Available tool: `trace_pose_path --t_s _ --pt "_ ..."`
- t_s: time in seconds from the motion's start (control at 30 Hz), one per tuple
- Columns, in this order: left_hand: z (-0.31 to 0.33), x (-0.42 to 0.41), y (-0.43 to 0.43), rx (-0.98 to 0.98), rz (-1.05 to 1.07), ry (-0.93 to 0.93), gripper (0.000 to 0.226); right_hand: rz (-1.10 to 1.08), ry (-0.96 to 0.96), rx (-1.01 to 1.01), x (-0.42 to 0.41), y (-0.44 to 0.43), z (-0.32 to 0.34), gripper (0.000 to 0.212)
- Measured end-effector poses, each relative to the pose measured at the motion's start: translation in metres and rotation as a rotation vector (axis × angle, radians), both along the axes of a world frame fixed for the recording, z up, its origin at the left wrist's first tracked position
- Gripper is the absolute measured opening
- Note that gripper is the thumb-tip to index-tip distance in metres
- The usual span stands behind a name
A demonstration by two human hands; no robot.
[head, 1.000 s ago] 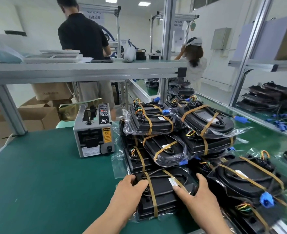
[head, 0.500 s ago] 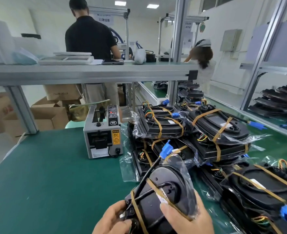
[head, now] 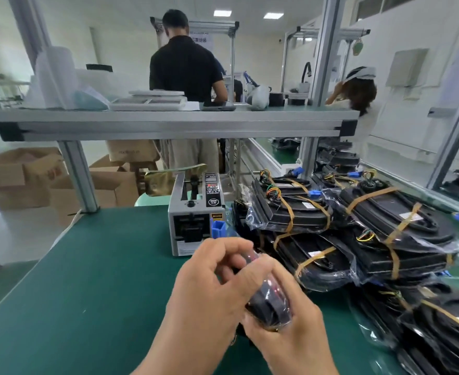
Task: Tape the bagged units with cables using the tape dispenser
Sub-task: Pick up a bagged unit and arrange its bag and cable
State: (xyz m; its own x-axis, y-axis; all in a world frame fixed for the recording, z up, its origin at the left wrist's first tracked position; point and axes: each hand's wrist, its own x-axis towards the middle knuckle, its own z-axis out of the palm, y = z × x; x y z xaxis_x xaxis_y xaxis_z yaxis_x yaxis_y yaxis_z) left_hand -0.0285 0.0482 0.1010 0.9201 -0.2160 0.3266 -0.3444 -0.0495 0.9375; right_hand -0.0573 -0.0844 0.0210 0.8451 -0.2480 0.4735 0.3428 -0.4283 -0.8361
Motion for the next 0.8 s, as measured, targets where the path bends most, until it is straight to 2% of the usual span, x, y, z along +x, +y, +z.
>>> trace_pose_path --t_s 0.1,0.2,0.3,0.53,0.67,0.8 --pt "-0.001 0.006 -0.003 -0.026 0.085 0.042 0.041 -0.033 -0.060 -0.051 0.002 -0.001 -0.003 0.086" --pt "-0.004 0.012 -0.005 -0.025 0.182 0.072 0.051 -0.096 -0.103 -0.016 0.003 -0.003 0.000 0.088" --pt "-0.005 0.017 -0.007 0.026 0.153 0.085 0.056 -0.125 -0.125 -0.021 0.005 -0.006 -0.002 0.088" --pt "-0.006 0.022 -0.010 0.090 0.057 0.102 0.015 -0.140 -0.183 -0.112 0.006 -0.009 -0.004 0.083" --pt "-0.003 0.018 -0.005 0.163 0.074 0.009 0.010 -0.196 -0.227 -0.171 0.007 0.002 -0.002 0.085" --pt "0.003 0.012 -0.001 0.319 0.133 -0.135 0.012 -0.251 -0.328 -0.271 0.016 0.006 -0.008 0.089"
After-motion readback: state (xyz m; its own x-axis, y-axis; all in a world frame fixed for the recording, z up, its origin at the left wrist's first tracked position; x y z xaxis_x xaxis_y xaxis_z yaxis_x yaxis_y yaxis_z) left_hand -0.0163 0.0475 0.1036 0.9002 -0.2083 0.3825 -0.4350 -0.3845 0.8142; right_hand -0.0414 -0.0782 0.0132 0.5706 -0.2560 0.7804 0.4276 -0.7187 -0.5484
